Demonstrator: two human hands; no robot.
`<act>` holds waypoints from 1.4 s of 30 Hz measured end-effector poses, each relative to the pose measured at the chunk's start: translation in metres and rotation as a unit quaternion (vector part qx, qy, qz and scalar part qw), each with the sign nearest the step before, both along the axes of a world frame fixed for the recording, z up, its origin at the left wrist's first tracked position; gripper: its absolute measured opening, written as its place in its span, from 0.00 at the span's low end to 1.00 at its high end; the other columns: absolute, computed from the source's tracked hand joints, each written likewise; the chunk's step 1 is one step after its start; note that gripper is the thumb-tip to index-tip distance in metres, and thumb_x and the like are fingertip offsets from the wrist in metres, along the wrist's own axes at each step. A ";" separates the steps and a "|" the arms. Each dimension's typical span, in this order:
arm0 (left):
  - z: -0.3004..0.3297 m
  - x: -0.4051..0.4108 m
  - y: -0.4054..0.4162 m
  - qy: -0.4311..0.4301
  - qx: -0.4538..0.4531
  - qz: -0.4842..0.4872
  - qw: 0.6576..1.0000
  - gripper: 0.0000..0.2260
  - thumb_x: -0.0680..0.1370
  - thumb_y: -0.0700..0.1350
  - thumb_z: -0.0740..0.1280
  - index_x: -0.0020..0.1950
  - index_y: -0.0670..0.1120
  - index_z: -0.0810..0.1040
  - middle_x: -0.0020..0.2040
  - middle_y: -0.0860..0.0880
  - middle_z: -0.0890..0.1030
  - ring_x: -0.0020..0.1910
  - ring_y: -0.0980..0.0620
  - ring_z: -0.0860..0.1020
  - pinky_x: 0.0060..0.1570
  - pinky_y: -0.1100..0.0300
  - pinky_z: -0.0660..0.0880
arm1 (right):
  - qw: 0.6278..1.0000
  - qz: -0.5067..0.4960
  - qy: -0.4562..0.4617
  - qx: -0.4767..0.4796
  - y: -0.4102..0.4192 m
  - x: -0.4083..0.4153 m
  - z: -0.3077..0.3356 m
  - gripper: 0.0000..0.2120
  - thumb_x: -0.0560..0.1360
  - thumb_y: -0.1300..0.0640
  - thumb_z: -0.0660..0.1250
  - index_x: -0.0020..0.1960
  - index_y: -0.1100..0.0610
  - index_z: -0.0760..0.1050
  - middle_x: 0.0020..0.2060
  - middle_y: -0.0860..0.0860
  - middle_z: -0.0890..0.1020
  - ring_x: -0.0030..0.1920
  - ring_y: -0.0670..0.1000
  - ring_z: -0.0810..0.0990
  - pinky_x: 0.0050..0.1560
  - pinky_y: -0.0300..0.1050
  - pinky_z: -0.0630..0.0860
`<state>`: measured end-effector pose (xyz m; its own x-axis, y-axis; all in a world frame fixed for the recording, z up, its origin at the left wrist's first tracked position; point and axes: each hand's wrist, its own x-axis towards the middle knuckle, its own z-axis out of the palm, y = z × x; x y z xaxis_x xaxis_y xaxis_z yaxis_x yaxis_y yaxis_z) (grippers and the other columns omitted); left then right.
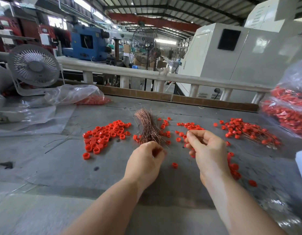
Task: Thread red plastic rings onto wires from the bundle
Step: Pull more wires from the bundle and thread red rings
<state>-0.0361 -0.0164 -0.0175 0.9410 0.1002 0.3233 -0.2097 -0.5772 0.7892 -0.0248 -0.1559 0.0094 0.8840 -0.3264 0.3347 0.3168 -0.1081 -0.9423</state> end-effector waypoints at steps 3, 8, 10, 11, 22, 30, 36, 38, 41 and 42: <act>0.001 0.000 -0.001 0.006 0.008 0.001 1.000 0.04 0.76 0.50 0.66 0.46 0.50 0.79 0.41 0.55 0.77 0.42 0.53 0.73 0.41 0.62 0.66 | 0.999 0.029 0.004 -0.026 0.009 0.003 0.005 0.08 0.73 0.65 0.68 0.37 0.56 0.78 0.27 0.49 0.79 0.26 0.41 0.75 0.26 0.33 0.71; 0.002 -0.002 -0.003 0.004 0.019 -0.003 1.000 0.05 0.76 0.50 0.65 0.46 0.51 0.78 0.43 0.55 0.77 0.42 0.53 0.73 0.41 0.62 0.66 | 0.996 0.077 0.029 -0.023 0.034 0.011 0.012 0.09 0.73 0.67 0.67 0.36 0.57 0.76 0.26 0.49 0.78 0.24 0.40 0.74 0.26 0.32 0.71; 0.004 -0.003 -0.003 0.000 0.022 -0.006 1.000 0.04 0.76 0.50 0.65 0.44 0.51 0.78 0.42 0.54 0.77 0.43 0.51 0.74 0.40 0.61 0.66 | 0.995 0.094 0.046 -0.009 0.046 0.015 0.015 0.09 0.74 0.66 0.66 0.36 0.57 0.76 0.26 0.50 0.77 0.24 0.40 0.73 0.25 0.32 0.71; 0.004 -0.004 -0.003 -0.003 0.021 -0.008 1.000 0.04 0.76 0.49 0.65 0.43 0.51 0.77 0.42 0.54 0.77 0.44 0.50 0.75 0.40 0.61 0.66 | 0.994 0.099 0.055 -0.008 0.052 0.017 0.016 0.09 0.74 0.66 0.66 0.36 0.57 0.76 0.26 0.50 0.77 0.24 0.41 0.73 0.26 0.32 0.71; 0.005 -0.003 -0.005 -0.013 -0.016 0.012 1.000 0.07 0.75 0.45 0.65 0.37 0.50 0.73 0.43 0.48 0.81 0.45 0.46 0.77 0.36 0.61 0.63 | 0.962 0.144 0.058 -0.224 0.072 0.037 0.020 0.12 0.77 0.67 0.59 0.51 0.58 0.79 0.40 0.50 0.81 0.41 0.47 0.79 0.45 0.38 0.78; 0.007 0.004 -0.002 0.006 -0.149 0.093 0.984 0.06 0.74 0.44 0.65 0.38 0.49 0.78 0.32 0.54 0.76 0.37 0.51 0.75 0.37 0.61 0.66 | 0.894 0.093 0.042 -0.436 0.058 0.043 0.013 0.07 0.73 0.63 0.67 0.47 0.56 0.83 0.45 0.51 0.84 0.49 0.51 0.80 0.52 0.43 0.74; 0.008 0.004 0.002 0.015 -0.258 0.118 0.959 0.07 0.73 0.43 0.66 0.35 0.50 0.77 0.29 0.54 0.74 0.32 0.52 0.72 0.35 0.60 0.65 | 0.851 0.062 0.059 -0.518 0.060 0.040 0.014 0.09 0.72 0.55 0.69 0.51 0.52 0.81 0.49 0.51 0.82 0.52 0.53 0.79 0.46 0.41 0.72; 0.009 0.004 0.002 0.013 -0.277 0.118 0.954 0.07 0.73 0.42 0.66 0.35 0.49 0.78 0.27 0.54 0.74 0.31 0.53 0.72 0.34 0.60 0.65 | 0.831 0.054 0.052 -0.551 0.063 0.038 0.013 0.09 0.72 0.56 0.67 0.51 0.52 0.81 0.49 0.51 0.81 0.52 0.54 0.78 0.42 0.40 0.68; 0.009 0.004 0.002 0.010 -0.285 0.118 0.951 0.08 0.73 0.43 0.67 0.34 0.49 0.77 0.26 0.55 0.73 0.30 0.52 0.72 0.35 0.60 0.65 | 0.822 0.035 0.043 -0.566 0.065 0.038 0.011 0.09 0.74 0.58 0.64 0.51 0.54 0.80 0.49 0.52 0.80 0.52 0.55 0.77 0.41 0.40 0.65; 0.009 0.004 0.002 0.009 -0.286 0.119 0.951 0.08 0.73 0.43 0.67 0.33 0.49 0.77 0.26 0.55 0.73 0.30 0.52 0.72 0.35 0.60 0.66 | 0.824 0.028 0.040 -0.565 0.065 0.039 0.011 0.09 0.75 0.58 0.63 0.51 0.55 0.80 0.49 0.53 0.80 0.52 0.55 0.77 0.41 0.40 0.65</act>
